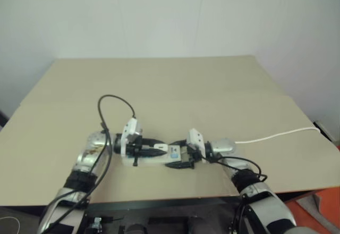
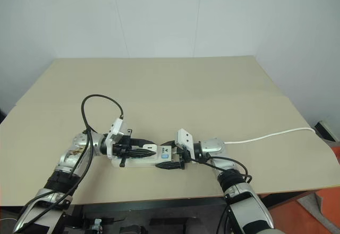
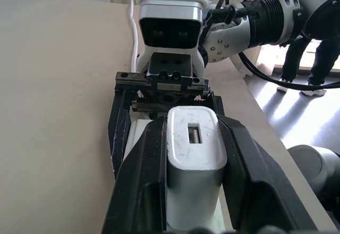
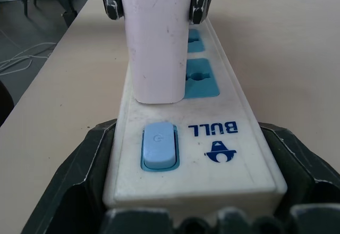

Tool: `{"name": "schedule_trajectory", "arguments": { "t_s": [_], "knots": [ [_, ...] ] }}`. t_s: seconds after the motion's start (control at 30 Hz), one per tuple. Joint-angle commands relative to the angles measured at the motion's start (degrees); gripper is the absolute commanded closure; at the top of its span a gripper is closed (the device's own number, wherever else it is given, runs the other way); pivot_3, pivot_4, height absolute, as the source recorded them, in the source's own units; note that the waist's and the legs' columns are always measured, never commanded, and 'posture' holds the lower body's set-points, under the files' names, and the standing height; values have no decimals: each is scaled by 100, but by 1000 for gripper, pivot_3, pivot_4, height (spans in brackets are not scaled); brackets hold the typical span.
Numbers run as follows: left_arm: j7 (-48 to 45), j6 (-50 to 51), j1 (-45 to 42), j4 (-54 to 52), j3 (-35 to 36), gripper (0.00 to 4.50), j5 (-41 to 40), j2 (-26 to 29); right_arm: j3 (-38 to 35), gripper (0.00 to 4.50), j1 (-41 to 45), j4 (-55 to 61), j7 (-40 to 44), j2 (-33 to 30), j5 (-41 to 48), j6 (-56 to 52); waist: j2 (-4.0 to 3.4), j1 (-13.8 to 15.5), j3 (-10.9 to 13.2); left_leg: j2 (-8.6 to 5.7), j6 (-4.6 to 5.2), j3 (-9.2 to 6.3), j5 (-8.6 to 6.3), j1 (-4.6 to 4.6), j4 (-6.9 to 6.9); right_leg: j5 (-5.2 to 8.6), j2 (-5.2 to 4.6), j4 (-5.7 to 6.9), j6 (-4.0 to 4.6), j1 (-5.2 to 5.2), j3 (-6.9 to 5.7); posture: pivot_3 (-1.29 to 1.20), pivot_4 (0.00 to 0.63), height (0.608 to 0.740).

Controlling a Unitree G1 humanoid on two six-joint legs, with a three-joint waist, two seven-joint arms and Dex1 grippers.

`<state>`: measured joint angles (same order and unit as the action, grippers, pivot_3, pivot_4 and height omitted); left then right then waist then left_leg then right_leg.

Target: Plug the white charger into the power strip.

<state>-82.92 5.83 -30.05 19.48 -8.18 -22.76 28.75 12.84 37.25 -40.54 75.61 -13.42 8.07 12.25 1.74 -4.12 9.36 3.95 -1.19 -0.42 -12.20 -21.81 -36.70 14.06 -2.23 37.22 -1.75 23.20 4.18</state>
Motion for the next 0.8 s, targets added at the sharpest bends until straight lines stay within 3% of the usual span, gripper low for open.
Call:
{"name": "schedule_trajectory", "arguments": {
  "t_s": [0.03, 0.8],
  "knots": [
    [67, -1, 224, 322, -155, 3473, 410, 164, -14, 1079, -29, 66, -30, -25, -18, -66, -1, 1, -1, 0, 0, 0, 0, 2, 0, 0, 0, 0, 0, -2, 0, 0, 150, 740],
    [-33, -680, 291, 742, -343, 3473, 607, 222, -11, 1079, 10, 40, -33, -10, -34, -55, -26, 3, -16, -1, 0, 0, 0, 18, 8, 2, 0, -3, -1, -12, 1, 0, 150, 740]
  ]
}}
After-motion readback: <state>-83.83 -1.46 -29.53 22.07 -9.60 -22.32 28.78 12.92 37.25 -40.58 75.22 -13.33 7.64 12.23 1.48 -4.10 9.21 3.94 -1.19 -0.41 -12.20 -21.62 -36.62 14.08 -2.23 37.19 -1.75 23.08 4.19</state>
